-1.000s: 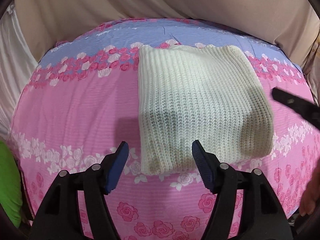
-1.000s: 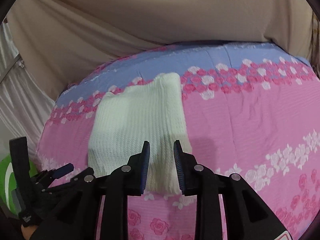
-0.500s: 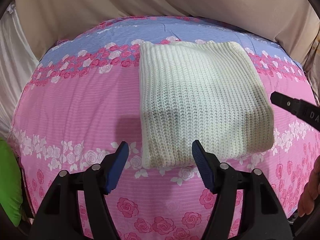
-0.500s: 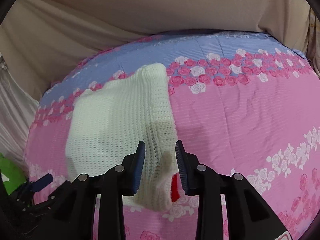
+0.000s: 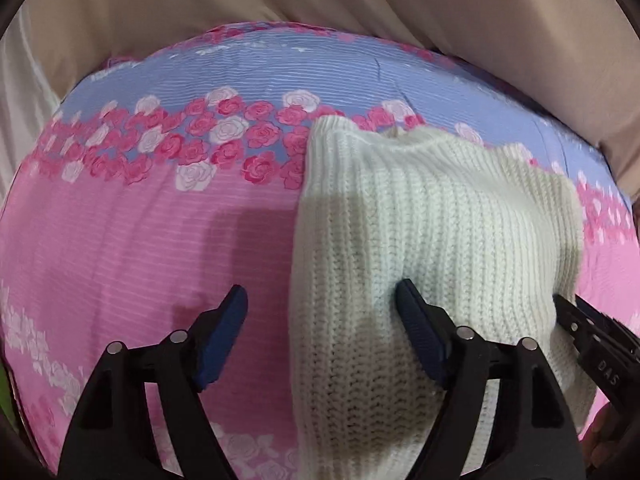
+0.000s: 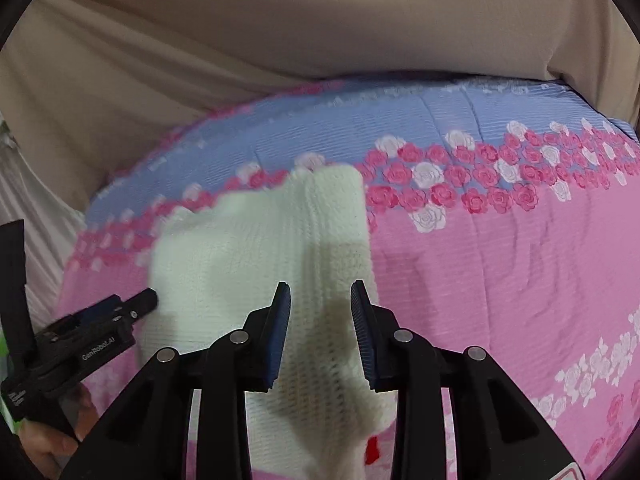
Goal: Fold small clothes
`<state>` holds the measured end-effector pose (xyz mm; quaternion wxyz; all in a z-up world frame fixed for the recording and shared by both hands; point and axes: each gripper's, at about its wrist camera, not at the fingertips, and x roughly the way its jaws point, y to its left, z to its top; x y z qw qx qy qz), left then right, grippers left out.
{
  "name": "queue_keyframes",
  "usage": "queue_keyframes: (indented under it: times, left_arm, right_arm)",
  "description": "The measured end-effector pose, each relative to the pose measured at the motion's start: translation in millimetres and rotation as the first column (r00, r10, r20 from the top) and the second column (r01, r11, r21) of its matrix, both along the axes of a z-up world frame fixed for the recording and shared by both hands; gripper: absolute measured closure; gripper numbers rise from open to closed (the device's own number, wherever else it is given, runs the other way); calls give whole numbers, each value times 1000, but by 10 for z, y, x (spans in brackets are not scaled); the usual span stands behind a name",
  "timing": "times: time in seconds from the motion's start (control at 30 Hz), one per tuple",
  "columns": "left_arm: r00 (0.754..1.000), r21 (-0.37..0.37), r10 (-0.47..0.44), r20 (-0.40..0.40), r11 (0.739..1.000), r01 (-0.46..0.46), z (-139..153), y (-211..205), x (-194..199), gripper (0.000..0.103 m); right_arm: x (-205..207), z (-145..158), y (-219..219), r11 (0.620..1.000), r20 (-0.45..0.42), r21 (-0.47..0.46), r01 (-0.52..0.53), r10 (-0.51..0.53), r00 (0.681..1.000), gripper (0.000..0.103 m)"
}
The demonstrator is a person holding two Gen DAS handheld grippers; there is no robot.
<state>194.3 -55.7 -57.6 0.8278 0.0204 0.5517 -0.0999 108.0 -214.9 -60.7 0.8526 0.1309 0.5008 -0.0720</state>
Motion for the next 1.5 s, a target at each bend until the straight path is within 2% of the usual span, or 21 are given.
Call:
queue_keyframes:
  times: [0.07,0.1,0.17,0.27,0.33,0.4,0.47,0.5,0.57,0.6,0.7,0.8,0.9,0.97,1.0,1.07,1.13,1.27,1.3,1.43,1.5]
  left_arm:
    - [1000,-40,11,2,999,-11,195,74,-19,33]
    - [999,-74,18,32,997,-15,354,122,-64,33]
    - [996,-100,23,84,995,-14,542,106,-66,32]
    - [996,-87,6,93,996,2,554,-68,198,32]
    - [998,-32,-6,55,999,7,339,-215,445,32]
    - [999,18,-6,-40,1000,7,-58,-271,659,29]
    - [999,-10,22,-31,1000,-23,-150,-211,715,24]
    - [998,-25,34,-52,999,-35,-112,-167,738,24]
    - [998,-57,43,-49,997,-46,72,-71,663,28]
    - [1000,-68,28,-6,997,-28,247,-2,504,29]
    - [996,-53,-19,88,998,24,592,164,-70,27]
    - [997,-42,-62,48,997,64,461,228,-617,25]
    - [996,59,-78,-33,995,80,-66,131,-781,25]
    - [998,32,-39,-43,999,40,-211,159,-786,19]
    - [999,41,-16,-45,999,18,-182,175,-789,18]
    - [999,72,-27,-42,997,30,-36,133,-812,24]
    - [998,95,-56,2,994,56,240,101,-927,26]
    - [990,99,-101,103,991,91,738,59,-1237,17]
    - [986,101,-113,126,990,101,833,44,-1332,15]
    - [973,111,-137,185,987,117,977,-53,-1598,10]
    - [968,114,-123,219,988,100,976,-77,-1695,9]
  right_arm:
    - [-28,-45,-36,1000,19,6,0,0,1000,65]
    - [-54,48,-52,1000,20,28,1,-2,1000,67]
    - [-189,339,-85,997,102,77,14,-22,995,71]
    - [-123,579,-37,996,159,89,-21,7,987,71]
    - [185,645,23,997,169,46,-62,53,984,74]
    - [545,539,25,997,137,0,-76,75,988,74]
    - [894,129,-53,998,-10,1,-63,63,998,74]
    - [990,-50,-89,998,-21,-18,-59,58,998,63]
    - [1033,-16,-79,996,-9,-32,-80,80,997,63]
    - [1002,83,-79,997,-4,-20,-75,75,997,65]
    - [539,490,-62,996,110,28,-85,81,991,73]
    - [-181,639,40,989,154,96,-116,100,983,72]
    - [-592,358,193,990,76,55,-128,124,989,73]
    - [-624,-49,186,991,-7,-34,-128,128,992,77]
    - [-620,-163,184,986,-5,-105,-129,129,992,74]
    - [-647,-189,140,984,4,-108,-139,140,990,72]
    - [-648,-15,130,990,-21,-77,-122,120,992,72]
    - [-1052,482,158,999,65,12,-45,44,997,70]
    - [-1158,558,177,999,80,25,-30,28,996,65]
    - [-1584,724,283,998,123,56,34,-40,992,58]
    - [-1726,717,327,998,122,24,57,-59,991,48]
